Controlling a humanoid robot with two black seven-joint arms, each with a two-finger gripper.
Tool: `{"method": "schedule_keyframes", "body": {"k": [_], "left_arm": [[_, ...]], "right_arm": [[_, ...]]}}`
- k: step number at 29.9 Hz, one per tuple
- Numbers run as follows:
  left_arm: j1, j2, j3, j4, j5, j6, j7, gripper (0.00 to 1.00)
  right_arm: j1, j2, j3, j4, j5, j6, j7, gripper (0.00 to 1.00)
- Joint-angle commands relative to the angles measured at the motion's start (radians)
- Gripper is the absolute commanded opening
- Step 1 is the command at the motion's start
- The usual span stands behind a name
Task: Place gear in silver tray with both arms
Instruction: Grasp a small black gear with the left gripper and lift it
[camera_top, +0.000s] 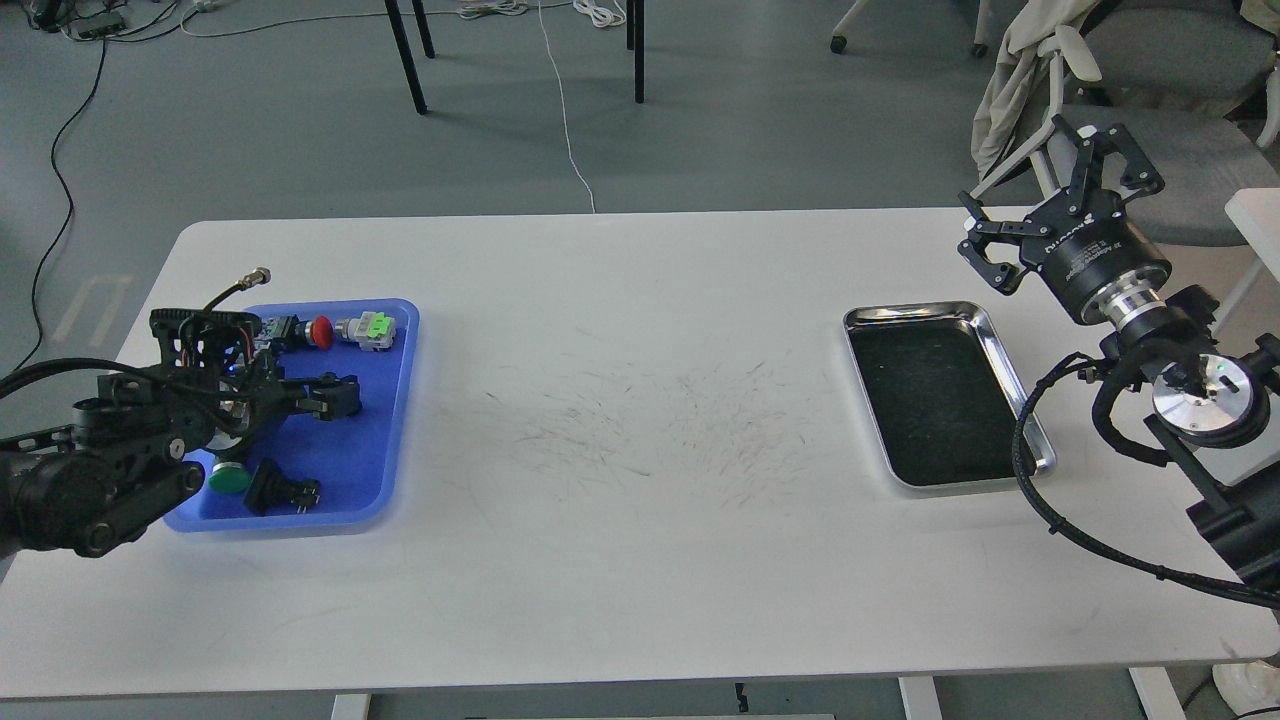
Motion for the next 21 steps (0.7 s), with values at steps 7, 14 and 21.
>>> {"method": "schedule_keyframes", "body": {"k": [7, 14, 21], "left_arm": [[0.002, -0.003, 0.002, 0.006, 0.008, -0.006, -0.017, 0.63], [0.002, -0.006, 0.002, 0.006, 0.010, -0.008, -0.015, 0.42], [0.002, -0.006, 0.004, 0.006, 0.016, -0.012, -0.014, 0.18]], "right_arm": [[0.000, 0.001, -0.001, 0.003, 0.000, 0.000, 0.000, 0.99], [0.000, 0.001, -0.001, 0.003, 0.000, 0.000, 0.000, 0.99], [0.000, 0.001, -0.001, 0.003, 0.000, 0.000, 0.000, 0.99]]}}
